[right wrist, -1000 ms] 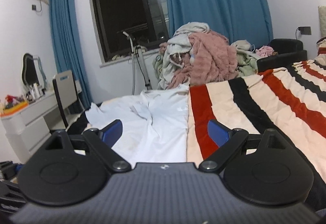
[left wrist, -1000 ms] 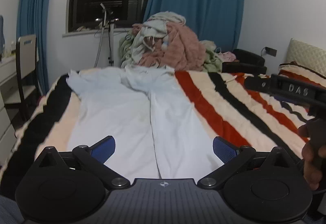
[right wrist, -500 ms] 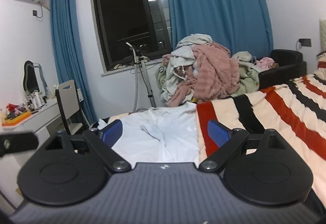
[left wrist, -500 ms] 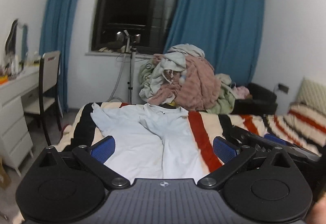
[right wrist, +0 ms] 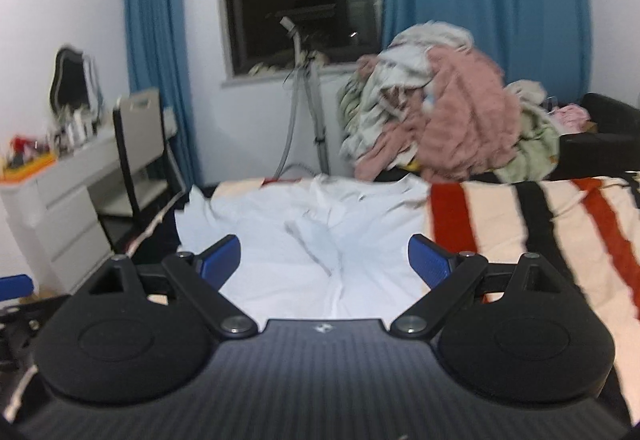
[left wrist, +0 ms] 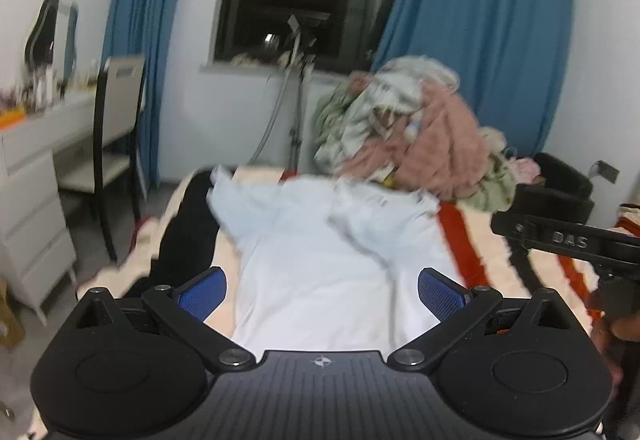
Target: Fold clothes
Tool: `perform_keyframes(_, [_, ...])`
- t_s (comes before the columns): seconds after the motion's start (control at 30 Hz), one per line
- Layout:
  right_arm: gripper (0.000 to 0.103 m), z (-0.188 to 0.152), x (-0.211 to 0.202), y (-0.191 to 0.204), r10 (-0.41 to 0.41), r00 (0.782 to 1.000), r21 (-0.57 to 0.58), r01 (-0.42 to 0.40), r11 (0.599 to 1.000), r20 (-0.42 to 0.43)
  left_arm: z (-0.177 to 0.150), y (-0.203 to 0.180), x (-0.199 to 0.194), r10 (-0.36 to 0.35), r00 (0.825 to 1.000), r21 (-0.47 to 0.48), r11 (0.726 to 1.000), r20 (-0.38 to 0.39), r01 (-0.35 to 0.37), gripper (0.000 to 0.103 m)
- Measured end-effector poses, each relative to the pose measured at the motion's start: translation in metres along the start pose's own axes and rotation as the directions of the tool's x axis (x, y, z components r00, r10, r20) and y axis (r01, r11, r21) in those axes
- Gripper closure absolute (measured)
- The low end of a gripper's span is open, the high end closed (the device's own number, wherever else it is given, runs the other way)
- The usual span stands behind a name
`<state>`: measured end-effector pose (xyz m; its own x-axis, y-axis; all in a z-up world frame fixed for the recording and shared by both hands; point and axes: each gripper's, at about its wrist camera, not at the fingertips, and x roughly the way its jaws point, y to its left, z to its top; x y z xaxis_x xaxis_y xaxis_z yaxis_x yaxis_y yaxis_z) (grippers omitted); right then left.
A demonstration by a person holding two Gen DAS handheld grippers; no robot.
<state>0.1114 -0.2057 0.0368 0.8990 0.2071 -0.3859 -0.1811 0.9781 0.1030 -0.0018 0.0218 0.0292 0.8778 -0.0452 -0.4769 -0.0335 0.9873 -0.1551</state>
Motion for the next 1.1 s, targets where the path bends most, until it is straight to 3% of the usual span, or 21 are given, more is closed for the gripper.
perform_keyframes(0.07, [0.011, -0.007, 0.044, 0.016, 0.043, 0.999, -0.020, -0.044, 0.999, -0.028, -0.008, 0.021, 0.015, -0.002, 1.000, 0.006, 1.000, 0.010, 0.002, 0.000])
perform_keyframes(0.23, [0.012, -0.021, 0.165, 0.076, 0.160, 0.981, -0.084, -0.169, 0.982, -0.111, -0.028, 0.070, 0.057, 0.073, 0.997, 0.043, 0.996, 0.023, -0.074, 0.000])
perform_keyframes(0.43, [0.012, -0.036, 0.300, 0.169, 0.259, 0.945, -0.200, -0.298, 0.933, -0.202, -0.027, 0.137, 0.108, 0.156, 0.988, -0.120, 0.981, 0.006, -0.154, 0.000])
perform_keyframes(0.53, [0.012, -0.045, 0.348, 0.212, 0.243, 0.954, -0.312, -0.288, 0.905, -0.175, -0.027, 0.165, 0.123, 0.217, 0.975, -0.229, 0.952, 0.045, -0.202, 0.000])
perform_keyframes(0.63, [0.014, -0.049, 0.384, 0.228, 0.136, 0.983, -0.349, -0.171, 0.922, -0.123, -0.028, 0.185, 0.132, 0.268, 0.960, -0.291, 0.928, 0.087, -0.232, 0.000])
perform_keyframes(0.77, [0.041, -0.035, 0.410, 0.223, 0.107, 0.990, -0.255, -0.127, 0.958, -0.093, -0.028, 0.201, 0.149, 0.306, 0.950, -0.341, 0.901, 0.059, -0.269, 0.000])
perform_keyframes(0.8, [0.063, -0.032, 0.415, 0.223, 0.088, 0.992, -0.262, -0.110, 0.959, -0.093, -0.028, 0.201, 0.151, 0.297, 0.953, -0.342, 0.903, 0.058, -0.261, 0.000])
perform_keyframes(0.87, [0.094, -0.024, 0.418, 0.223, 0.061, 0.993, -0.302, -0.090, 0.949, -0.104, -0.027, 0.201, 0.154, 0.277, 0.959, -0.342, 0.908, 0.058, -0.242, 0.000])
perform_keyframes(0.9, [0.094, -0.020, 0.417, 0.223, 0.051, 0.993, -0.328, -0.083, 0.941, -0.106, -0.028, 0.200, 0.153, 0.269, 0.961, -0.346, 0.910, 0.068, -0.230, 0.000])
perform_keyframes(1.0, [0.097, -0.003, 0.387, 0.204, 0.111, 0.994, -0.365, -0.105, 0.925, -0.003, -0.027, 0.193, 0.147, 0.258, 0.961, -0.337, 0.917, 0.100, -0.212, 0.000])
perform_keyframes(1.1, [0.097, 0.024, 0.353, 0.163, 0.113, 0.991, -0.314, -0.084, 0.946, 0.073, -0.027, 0.182, 0.136, 0.242, 0.963, -0.330, 0.924, 0.116, -0.193, 0.000])
